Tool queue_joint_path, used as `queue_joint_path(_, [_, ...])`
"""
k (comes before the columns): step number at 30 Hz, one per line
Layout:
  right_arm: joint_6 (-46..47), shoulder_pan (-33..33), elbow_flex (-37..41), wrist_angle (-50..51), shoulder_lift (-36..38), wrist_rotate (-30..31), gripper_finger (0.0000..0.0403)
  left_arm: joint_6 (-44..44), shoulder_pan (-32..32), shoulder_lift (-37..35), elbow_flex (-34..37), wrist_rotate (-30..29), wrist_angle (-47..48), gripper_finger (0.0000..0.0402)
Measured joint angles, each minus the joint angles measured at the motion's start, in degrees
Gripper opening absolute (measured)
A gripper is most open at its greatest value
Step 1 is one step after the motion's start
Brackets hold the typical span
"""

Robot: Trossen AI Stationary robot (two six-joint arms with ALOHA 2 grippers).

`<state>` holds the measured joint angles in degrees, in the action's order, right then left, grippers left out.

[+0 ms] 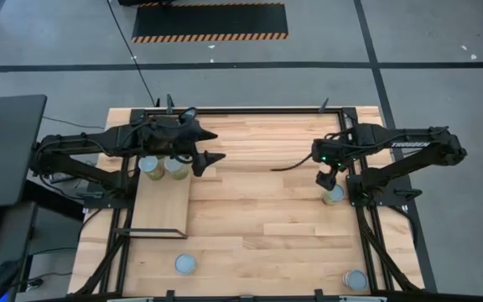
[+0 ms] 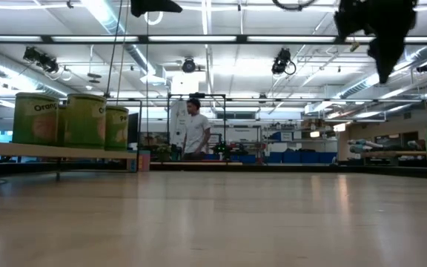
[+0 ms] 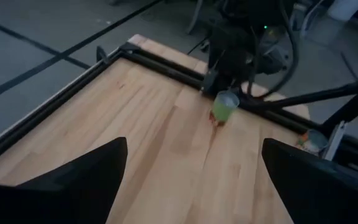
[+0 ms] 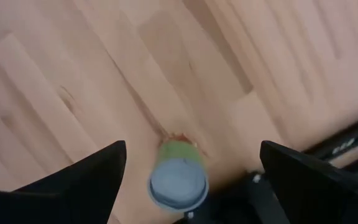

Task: Pick and place cans onto a shelf
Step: Put the canned spaghetti sauce on the shelf

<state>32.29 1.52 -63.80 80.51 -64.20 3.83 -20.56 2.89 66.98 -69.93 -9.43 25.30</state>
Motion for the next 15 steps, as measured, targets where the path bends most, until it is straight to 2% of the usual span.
queue_joint_path(7, [12.95, 2.05, 11.40, -2.69, 4.42, -4.31, 0.0378, -1.50, -2.44, 0.14, 0.02, -2.46, 0.48, 0.0380])
queue_joint_path(11, [21.82, 1.90, 15.74, -6.88, 4.04, -6.53, 0.0378, -0.84, -2.41, 0.15, 0.02, -2.61, 0.77, 0.0380])
queue_joint_path(15, [28.54, 1.88, 18.61, -6.16, 1.92, -6.71, 0.0374, 0.48, -2.38, 0.15, 0.02, -2.62, 1.01, 0.0380])
